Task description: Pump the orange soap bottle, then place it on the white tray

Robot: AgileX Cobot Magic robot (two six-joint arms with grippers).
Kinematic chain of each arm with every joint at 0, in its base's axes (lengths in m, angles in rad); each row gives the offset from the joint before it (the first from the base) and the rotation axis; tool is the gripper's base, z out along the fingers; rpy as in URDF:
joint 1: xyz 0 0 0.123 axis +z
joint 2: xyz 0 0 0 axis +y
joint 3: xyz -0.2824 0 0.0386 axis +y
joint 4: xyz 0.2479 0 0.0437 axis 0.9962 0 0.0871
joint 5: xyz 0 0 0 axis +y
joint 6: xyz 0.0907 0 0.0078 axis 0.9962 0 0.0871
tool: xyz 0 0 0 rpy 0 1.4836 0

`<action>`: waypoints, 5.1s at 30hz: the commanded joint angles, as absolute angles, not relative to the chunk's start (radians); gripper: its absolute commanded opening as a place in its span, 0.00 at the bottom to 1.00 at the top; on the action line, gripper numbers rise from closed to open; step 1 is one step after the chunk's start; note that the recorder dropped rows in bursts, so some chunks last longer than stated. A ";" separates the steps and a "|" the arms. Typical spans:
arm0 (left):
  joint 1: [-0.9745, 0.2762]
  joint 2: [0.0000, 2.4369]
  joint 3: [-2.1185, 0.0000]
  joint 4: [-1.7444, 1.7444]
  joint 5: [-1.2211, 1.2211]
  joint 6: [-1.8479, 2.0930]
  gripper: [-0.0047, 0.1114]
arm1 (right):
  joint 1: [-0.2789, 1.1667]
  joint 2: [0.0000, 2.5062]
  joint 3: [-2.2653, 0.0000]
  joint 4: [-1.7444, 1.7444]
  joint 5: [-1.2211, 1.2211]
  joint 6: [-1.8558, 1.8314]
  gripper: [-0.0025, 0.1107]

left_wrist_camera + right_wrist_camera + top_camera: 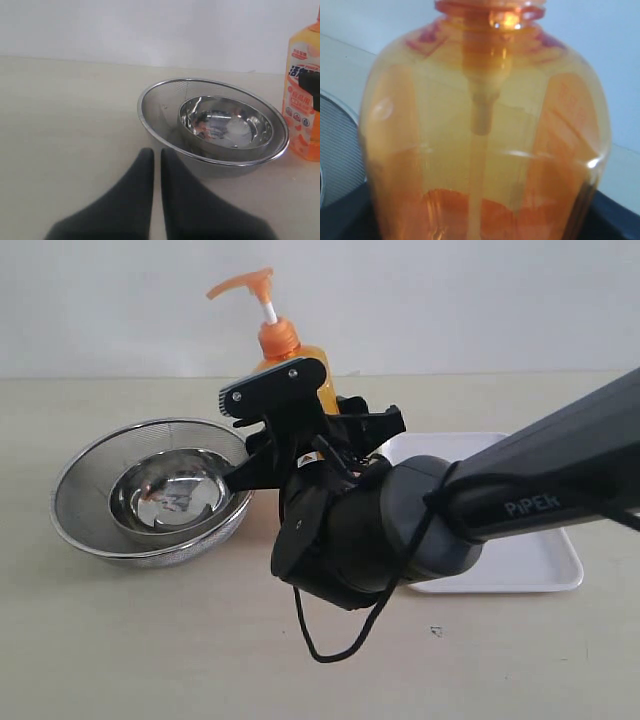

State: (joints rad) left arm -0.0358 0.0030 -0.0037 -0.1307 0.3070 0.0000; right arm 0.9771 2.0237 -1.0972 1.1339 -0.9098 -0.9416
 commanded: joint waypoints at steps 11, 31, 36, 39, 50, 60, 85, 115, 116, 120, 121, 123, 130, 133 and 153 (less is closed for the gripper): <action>-0.033 0.000 0.000 -0.129 0.300 0.008 0.08 | 0.976 2.021 -1.107 1.101 -0.890 -0.958 0.02; -0.033 0.000 0.000 -0.129 0.300 0.008 0.08 | 1.016 2.021 -1.107 1.122 -0.898 -1.043 0.02; -0.033 0.000 0.000 -0.129 0.300 0.008 0.08 | 1.016 2.021 -1.107 1.122 -0.898 -1.041 0.02; -0.033 0.000 0.000 -0.129 0.300 0.008 0.08 | 1.016 2.021 -1.107 1.122 -0.898 -1.041 0.02; -0.033 0.000 0.000 -0.129 0.300 0.008 0.08 | 1.016 2.021 -1.107 1.122 -0.898 -1.018 0.02; -0.033 0.000 0.000 -0.129 0.300 0.008 0.08 | 1.016 2.021 -1.107 1.122 -0.898 -0.995 0.02; -0.033 0.000 0.000 -0.129 0.300 0.008 0.08 | 1.016 2.021 -1.107 1.122 -0.864 -1.147 0.02; -0.033 0.000 0.000 -0.129 0.300 0.008 0.08 | 1.016 2.021 -1.107 1.212 -0.847 -0.941 0.02; -0.033 0.000 0.000 -0.129 0.300 0.008 0.08 | 1.016 2.021 -1.107 1.228 -0.850 -0.925 0.02; -0.033 0.000 0.000 -0.129 0.300 0.008 0.08 | 1.016 2.021 -1.107 1.298 -0.858 -0.884 0.02; -0.033 0.000 0.000 -0.129 0.300 0.008 0.08 | 1.016 2.021 -1.107 1.306 -0.864 -0.884 0.02; -0.033 0.000 0.000 -0.129 0.300 0.008 0.08 | 1.016 2.021 -1.107 1.328 -0.874 -0.880 0.02; -0.033 0.000 0.000 -0.129 0.300 0.008 0.08 | 1.016 2.021 -1.107 1.350 -0.901 -0.871 0.02; -0.033 0.000 0.000 -0.129 0.300 0.008 0.08 | 1.016 2.021 -1.107 1.346 -0.901 -0.864 0.02; -0.033 0.000 0.000 -0.129 0.300 0.008 0.08 | 1.016 2.021 -1.107 1.312 -0.886 -1.177 0.02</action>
